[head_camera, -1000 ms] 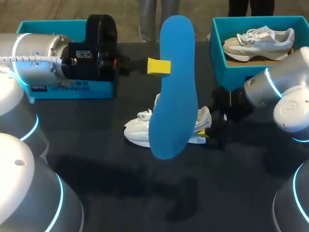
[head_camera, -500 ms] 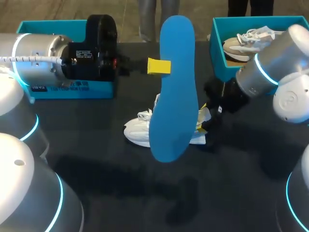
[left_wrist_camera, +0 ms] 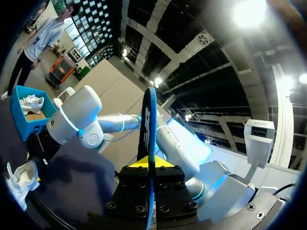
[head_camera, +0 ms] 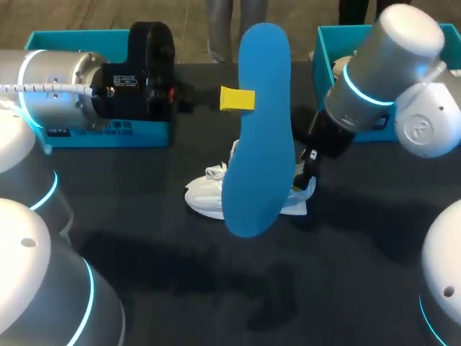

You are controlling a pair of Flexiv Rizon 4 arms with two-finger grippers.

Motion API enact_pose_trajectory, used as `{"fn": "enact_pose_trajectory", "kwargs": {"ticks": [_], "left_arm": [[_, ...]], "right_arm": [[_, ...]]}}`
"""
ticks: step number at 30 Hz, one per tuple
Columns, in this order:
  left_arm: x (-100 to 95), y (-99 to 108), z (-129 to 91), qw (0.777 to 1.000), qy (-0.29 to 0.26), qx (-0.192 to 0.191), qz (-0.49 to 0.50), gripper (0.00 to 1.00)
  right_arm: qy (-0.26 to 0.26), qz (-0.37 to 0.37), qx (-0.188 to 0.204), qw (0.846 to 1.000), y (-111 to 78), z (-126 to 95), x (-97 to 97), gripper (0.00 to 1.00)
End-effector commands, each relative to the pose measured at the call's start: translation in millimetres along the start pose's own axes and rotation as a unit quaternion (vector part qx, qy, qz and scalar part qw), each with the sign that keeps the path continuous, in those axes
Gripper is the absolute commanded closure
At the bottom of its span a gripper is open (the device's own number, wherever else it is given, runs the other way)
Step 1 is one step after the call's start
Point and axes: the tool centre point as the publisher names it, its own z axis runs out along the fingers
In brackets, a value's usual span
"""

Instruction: Take the shoe out of the shoebox, open the shoe tongue, remove and reinsert the insole, then place the shoe into the shoebox

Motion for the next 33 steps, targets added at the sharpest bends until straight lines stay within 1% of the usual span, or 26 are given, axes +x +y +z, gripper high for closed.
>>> {"fn": "enact_pose_trajectory", "kwargs": {"ticks": [1, 12, 16, 18, 33], "left_arm": [[-0.7, -0.5, 0.4, 1.000, 0.000, -0.001, 0.000, 1.00], [-0.7, -0.5, 0.4, 1.000, 0.000, -0.001, 0.000, 1.00], [-0.7, -0.5, 0.4, 1.000, 0.000, -0.001, 0.000, 1.00], [-0.7, -0.5, 0.4, 1.000, 0.000, -0.001, 0.000, 1.00], [-0.7, -0.5, 0.4, 1.000, 0.000, -0.001, 0.000, 1.00]], "right_arm": [[-0.009, -0.004, 0.103, 0.995, 6.9, -7.0, 1.1, 0.00], [-0.017, -0.039, 0.132, 0.990, 15.6, -11.6, -0.8, 0.00], [-0.017, -0.042, 0.133, 0.990, 15.3, -9.8, -0.2, 0.00], [-0.011, -0.045, 0.119, 0.992, 15.4, -8.5, 1.1, 0.00], [-0.011, -0.045, 0.119, 0.992, 15.4, -8.5, 1.1, 0.00]]}}
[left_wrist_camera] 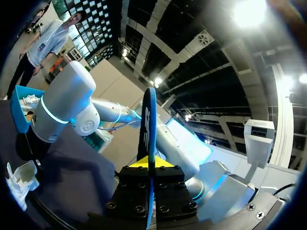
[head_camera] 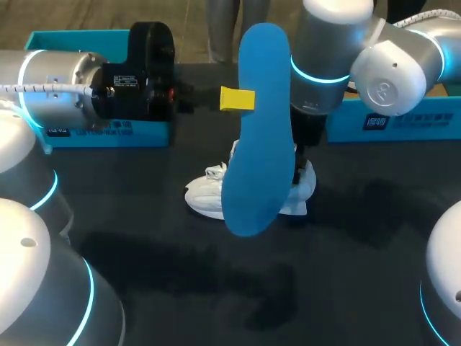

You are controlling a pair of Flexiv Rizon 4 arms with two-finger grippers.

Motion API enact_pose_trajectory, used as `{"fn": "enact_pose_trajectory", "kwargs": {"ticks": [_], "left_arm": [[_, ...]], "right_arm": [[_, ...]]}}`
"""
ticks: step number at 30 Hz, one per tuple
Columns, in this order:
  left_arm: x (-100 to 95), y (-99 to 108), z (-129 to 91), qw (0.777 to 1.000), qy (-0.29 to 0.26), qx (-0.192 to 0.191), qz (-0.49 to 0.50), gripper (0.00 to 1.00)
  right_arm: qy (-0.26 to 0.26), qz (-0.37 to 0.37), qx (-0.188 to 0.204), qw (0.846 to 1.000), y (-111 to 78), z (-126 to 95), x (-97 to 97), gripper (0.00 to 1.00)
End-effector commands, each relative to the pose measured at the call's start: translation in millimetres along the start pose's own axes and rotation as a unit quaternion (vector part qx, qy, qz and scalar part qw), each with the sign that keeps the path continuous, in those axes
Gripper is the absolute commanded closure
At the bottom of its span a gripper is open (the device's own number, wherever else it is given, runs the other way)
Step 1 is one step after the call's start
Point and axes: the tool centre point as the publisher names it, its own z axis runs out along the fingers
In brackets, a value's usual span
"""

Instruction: Take the shoe out of the shoebox, open the shoe tongue, remove and reinsert the insole, then place the shoe into the shoebox

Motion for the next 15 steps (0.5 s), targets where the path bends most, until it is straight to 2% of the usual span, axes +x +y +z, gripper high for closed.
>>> {"fn": "enact_pose_trajectory", "kwargs": {"ticks": [1, 7, 10, 15], "left_arm": [[-0.7, -0.5, 0.4, 1.000, 0.000, -0.001, 0.000, 1.00], [-0.7, -0.5, 0.4, 1.000, 0.000, -0.001, 0.000, 1.00], [-0.7, -0.5, 0.4, 1.000, 0.000, -0.001, 0.000, 1.00], [-0.7, -0.5, 0.4, 1.000, 0.000, -0.001, 0.000, 1.00]], "right_arm": [[-0.002, 0.001, 0.001, 1.000, 0.2, 0.2, 1.3, 0.00], [-0.002, 0.001, 0.001, 1.000, 0.2, 0.2, 1.3, 0.00], [-0.011, -0.005, 0.018, 1.000, 11.2, -2.3, -8.1, 0.00], [-0.023, -0.001, 0.024, 0.999, 27.3, 2.5, -18.4, 0.00]]}}
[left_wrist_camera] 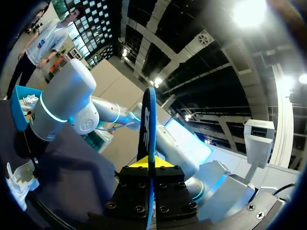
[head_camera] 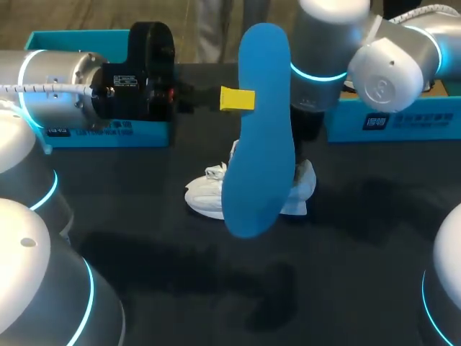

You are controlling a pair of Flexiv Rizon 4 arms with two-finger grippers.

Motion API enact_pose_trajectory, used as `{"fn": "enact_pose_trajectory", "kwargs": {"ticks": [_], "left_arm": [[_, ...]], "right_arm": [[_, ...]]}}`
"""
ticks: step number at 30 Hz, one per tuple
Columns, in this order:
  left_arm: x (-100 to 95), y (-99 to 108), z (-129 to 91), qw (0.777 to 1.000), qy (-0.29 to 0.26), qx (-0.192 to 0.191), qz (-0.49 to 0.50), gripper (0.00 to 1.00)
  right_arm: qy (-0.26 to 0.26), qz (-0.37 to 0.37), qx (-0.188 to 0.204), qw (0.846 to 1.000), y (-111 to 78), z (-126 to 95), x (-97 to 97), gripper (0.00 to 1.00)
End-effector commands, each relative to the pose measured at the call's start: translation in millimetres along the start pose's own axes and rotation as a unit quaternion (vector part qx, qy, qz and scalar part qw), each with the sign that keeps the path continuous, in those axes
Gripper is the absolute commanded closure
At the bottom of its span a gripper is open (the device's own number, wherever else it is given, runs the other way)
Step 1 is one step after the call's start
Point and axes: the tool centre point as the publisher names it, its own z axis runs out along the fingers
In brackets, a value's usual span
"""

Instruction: Take the shoe out of the shoebox, open the shoe tongue, remove and reinsert the insole, then place the shoe into the shoebox

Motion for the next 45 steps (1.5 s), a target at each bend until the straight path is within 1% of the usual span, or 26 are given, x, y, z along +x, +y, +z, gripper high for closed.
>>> {"fn": "enact_pose_trajectory", "kwargs": {"ticks": [1, 2, 7, 11, 15, 22, 23, 25, 27, 29, 31, 32, 34, 36, 40, 45], "left_arm": [[-0.7, -0.5, 0.4, 1.000, 0.000, -0.001, 0.000, 1.00], [-0.7, -0.5, 0.4, 1.000, 0.000, -0.001, 0.000, 1.00], [-0.7, -0.5, 0.4, 1.000, 0.000, -0.001, 0.000, 1.00], [-0.7, -0.5, 0.4, 1.000, 0.000, -0.001, 0.000, 1.00], [-0.7, -0.5, 0.4, 1.000, 0.000, -0.001, 0.000, 1.00], [-0.7, -0.5, 0.4, 1.000, 0.000, -0.001, 0.000, 1.00], [-0.7, -0.5, 0.4, 1.000, 0.000, -0.001, 0.000, 1.00], [-0.7, -0.5, 0.4, 1.000, 0.000, -0.001, 0.000, 1.00], [-0.7, -0.5, 0.4, 1.000, 0.000, -0.001, 0.000, 1.00], [-0.7, -0.5, 0.4, 1.000, 0.000, -0.001, 0.000, 1.00], [-0.7, -0.5, 0.4, 1.000, 0.000, -0.001, 0.000, 1.00], [-0.7, -0.5, 0.4, 1.000, 0.000, -0.001, 0.000, 1.00], [-0.7, -0.5, 0.4, 1.000, 0.000, -0.001, 0.000, 1.00], [-0.7, -0.5, 0.4, 1.000, 0.000, -0.001, 0.000, 1.00], [-0.7, -0.5, 0.4, 1.000, 0.000, -0.001, 0.000, 1.00], [-0.7, -0.5, 0.4, 1.000, 0.000, -0.001, 0.000, 1.00]], "right_arm": [[-0.002, 0.000, 0.022, 1.000, 19.9, 11.1, -7.0, 0.00], [-0.002, -0.002, 0.017, 1.000, 23.0, 14.0, -8.7, 0.00], [-0.008, -0.021, 0.024, 0.999, 37.8, 27.6, -17.5, 0.00], [-0.010, -0.031, 0.029, 0.999, 42.7, 40.1, -23.8, 0.00], [-0.005, -0.032, 0.028, 0.999, 41.3, 51.8, -27.5, 0.00], [0.011, -0.036, 0.027, 0.999, 36.9, 70.1, -26.4, 0.00], [0.013, -0.037, 0.027, 0.999, 37.0, 71.2, -25.9, 0.10], [0.016, -0.036, 0.027, 0.999, 36.7, 72.0, -25.2, 0.51], [0.018, -0.034, 0.030, 0.999, 35.7, 72.1, -24.3, 0.57], [0.018, -0.034, 0.031, 0.999, 33.9, 71.2, -23.8, 0.61], [0.019, -0.034, 0.032, 0.999, 32.0, 70.8, -23.4, 0.67], [0.020, -0.035, 0.033, 0.999, 31.4, 70.7, -23.1, 0.75], [0.023, -0.037, 0.035, 0.998, 30.2, 72.6, -22.1, 0.86], [0.026, -0.039, 0.037, 0.998, 29.9, 74.7, -21.2, 1.00], [0.031, -0.040, 0.035, 0.998, 29.9, 71.8, -18.9, 1.00], [0.048, -0.026, 0.037, 0.998, 26.9, 64.2, -17.7, 1.00]]}}
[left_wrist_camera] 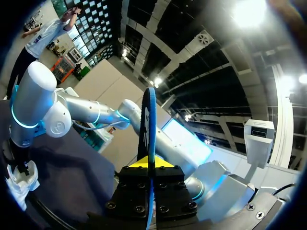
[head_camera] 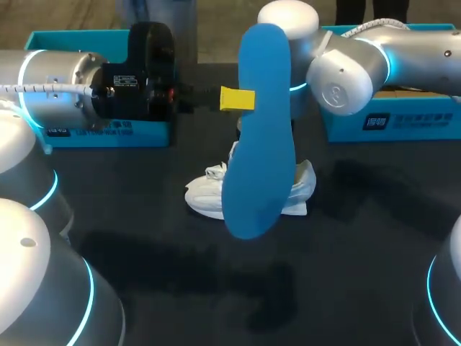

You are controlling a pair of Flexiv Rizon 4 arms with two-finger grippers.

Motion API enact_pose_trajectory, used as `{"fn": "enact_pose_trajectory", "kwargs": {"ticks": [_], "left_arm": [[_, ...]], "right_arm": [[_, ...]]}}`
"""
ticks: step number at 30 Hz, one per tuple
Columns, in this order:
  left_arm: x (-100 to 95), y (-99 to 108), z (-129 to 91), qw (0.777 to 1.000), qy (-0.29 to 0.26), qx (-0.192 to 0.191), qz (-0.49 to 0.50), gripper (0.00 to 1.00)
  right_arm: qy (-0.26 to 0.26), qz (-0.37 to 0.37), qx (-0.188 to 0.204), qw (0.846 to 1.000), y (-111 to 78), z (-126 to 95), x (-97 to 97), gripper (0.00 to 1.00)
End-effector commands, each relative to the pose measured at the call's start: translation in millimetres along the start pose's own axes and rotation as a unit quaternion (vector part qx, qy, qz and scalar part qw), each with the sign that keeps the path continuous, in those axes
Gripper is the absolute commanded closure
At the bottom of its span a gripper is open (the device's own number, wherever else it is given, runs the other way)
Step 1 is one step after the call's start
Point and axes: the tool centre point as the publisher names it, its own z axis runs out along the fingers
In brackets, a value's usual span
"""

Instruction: Take the shoe out of the shoebox, open the shoe tongue, remove and reinsert the insole, then place the shoe into the shoebox

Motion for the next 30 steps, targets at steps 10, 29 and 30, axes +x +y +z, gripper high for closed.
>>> {"fn": "enact_pose_trajectory", "kwargs": {"ticks": [10, 29, 30], "left_arm": [[-0.7, -0.5, 0.4, 1.000, 0.000, -0.001, 0.000, 1.00], [-0.7, -0.5, 0.4, 1.000, 0.000, -0.001, 0.000, 1.00], [-0.7, -0.5, 0.4, 1.000, 0.000, -0.001, 0.000, 1.00]], "right_arm": [[0.067, 0.132, 0.015, 0.989, -11.5, -28.7, 5.5, 1.00], [0.117, 0.295, -0.122, 0.941, -18.1, -45.7, 30.4, 1.00], [0.117, 0.295, -0.122, 0.941, -18.1, -45.7, 30.4, 1.00]]}}
